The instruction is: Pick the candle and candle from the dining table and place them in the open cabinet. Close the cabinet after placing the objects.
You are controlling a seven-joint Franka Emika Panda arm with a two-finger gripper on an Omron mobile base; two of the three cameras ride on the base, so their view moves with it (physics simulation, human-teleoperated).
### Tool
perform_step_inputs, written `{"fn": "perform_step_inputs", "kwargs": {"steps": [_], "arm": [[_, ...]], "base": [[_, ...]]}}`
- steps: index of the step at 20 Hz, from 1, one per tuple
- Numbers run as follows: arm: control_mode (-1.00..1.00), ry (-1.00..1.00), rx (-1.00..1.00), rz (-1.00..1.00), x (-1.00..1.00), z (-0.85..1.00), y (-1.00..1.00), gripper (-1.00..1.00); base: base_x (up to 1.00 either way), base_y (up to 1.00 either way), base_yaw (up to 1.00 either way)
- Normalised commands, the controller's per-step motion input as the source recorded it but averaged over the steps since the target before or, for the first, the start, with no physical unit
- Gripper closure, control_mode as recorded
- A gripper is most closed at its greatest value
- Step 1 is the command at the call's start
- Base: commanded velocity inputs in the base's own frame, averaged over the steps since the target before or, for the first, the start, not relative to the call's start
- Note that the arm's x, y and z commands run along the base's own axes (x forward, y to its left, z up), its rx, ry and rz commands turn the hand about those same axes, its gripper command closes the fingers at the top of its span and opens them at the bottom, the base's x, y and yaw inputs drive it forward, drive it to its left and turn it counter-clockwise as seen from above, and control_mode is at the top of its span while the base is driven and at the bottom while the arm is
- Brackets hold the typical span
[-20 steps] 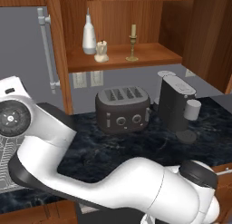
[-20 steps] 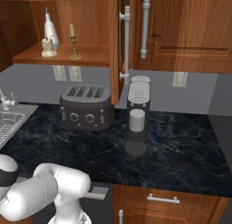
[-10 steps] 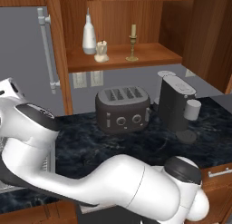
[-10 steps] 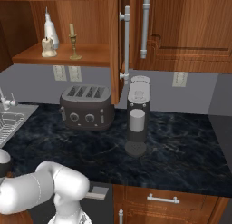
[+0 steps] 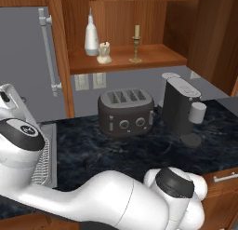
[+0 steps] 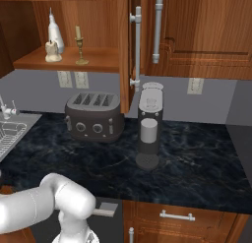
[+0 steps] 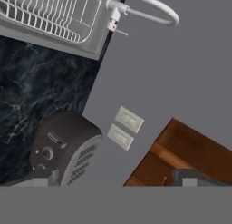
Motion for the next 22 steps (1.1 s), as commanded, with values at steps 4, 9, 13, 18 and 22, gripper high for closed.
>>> {"fn": "perform_step_inputs", "kwargs": {"steps": [4,9,13,18,22], "arm": [[-1.0,-0.07,-0.09,-0.1,0.08,0.02,-0.33,-1.0],[-1.0,0.0,-0.03,-0.08,0.23,0.0,-0.27,-1.0],[-1.0,0.0,0.0,-0.04,0.37,0.0,-0.19,-1.0],[-1.0,0.0,0.0,-0.01,0.19,0.0,-0.17,-1.0],[-1.0,-0.01,0.0,-0.01,0.0,0.04,-0.24,-1.0]], "base": [[0.0,0.0,0.0],[0.0,0.0,0.0],[0.0,0.0,0.0],[0.0,0.0,0.0],[0.0,0.0,0.0]]}}
